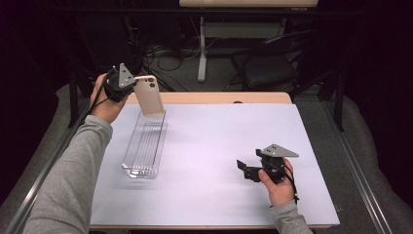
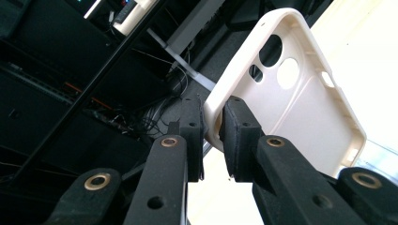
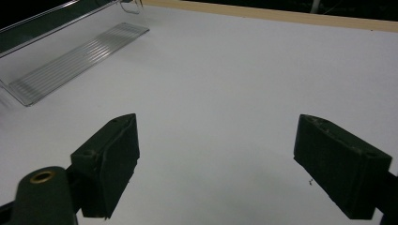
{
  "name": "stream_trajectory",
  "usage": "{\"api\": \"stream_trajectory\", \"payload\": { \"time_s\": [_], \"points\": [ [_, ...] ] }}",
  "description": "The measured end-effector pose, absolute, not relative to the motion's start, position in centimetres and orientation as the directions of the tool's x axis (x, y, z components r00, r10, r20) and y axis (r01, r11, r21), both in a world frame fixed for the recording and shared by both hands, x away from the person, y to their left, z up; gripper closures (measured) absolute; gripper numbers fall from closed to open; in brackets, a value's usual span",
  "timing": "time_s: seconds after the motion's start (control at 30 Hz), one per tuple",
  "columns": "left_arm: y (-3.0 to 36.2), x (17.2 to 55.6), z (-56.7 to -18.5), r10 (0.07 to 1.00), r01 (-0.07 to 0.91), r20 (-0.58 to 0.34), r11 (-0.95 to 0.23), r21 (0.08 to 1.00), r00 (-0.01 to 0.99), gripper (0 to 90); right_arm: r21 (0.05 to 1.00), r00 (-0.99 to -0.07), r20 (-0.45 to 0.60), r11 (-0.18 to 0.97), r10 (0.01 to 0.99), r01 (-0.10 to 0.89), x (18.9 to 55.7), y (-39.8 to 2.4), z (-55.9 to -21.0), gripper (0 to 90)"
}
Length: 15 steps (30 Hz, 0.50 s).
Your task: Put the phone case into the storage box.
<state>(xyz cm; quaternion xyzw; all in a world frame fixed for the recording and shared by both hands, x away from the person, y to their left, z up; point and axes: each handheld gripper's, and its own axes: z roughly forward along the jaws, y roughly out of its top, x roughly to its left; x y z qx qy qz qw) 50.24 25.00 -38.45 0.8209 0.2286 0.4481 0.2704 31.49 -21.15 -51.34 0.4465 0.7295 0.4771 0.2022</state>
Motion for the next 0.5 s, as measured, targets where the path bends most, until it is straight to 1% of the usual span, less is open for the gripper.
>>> {"api": "stream_trajectory", "payload": {
  "time_s": [0.17, 0.5],
  "points": [
    [24.9, 50.7, -39.0, 0.618, 0.141, 0.610, -0.751, 0.646, 0.497, 79.4, 0.879, -0.515, 0.135, 0.138, 0.846, 0.457, 31.5, -21.3, -51.4, 13.9],
    [24.1, 51.1, -40.5, 0.582, 0.127, 0.636, -0.780, 0.613, 0.507, 79.4, 0.877, -0.516, 0.133, 0.142, 0.846, 0.460, 31.5, -21.2, -51.4, 13.9]
  ]
}}
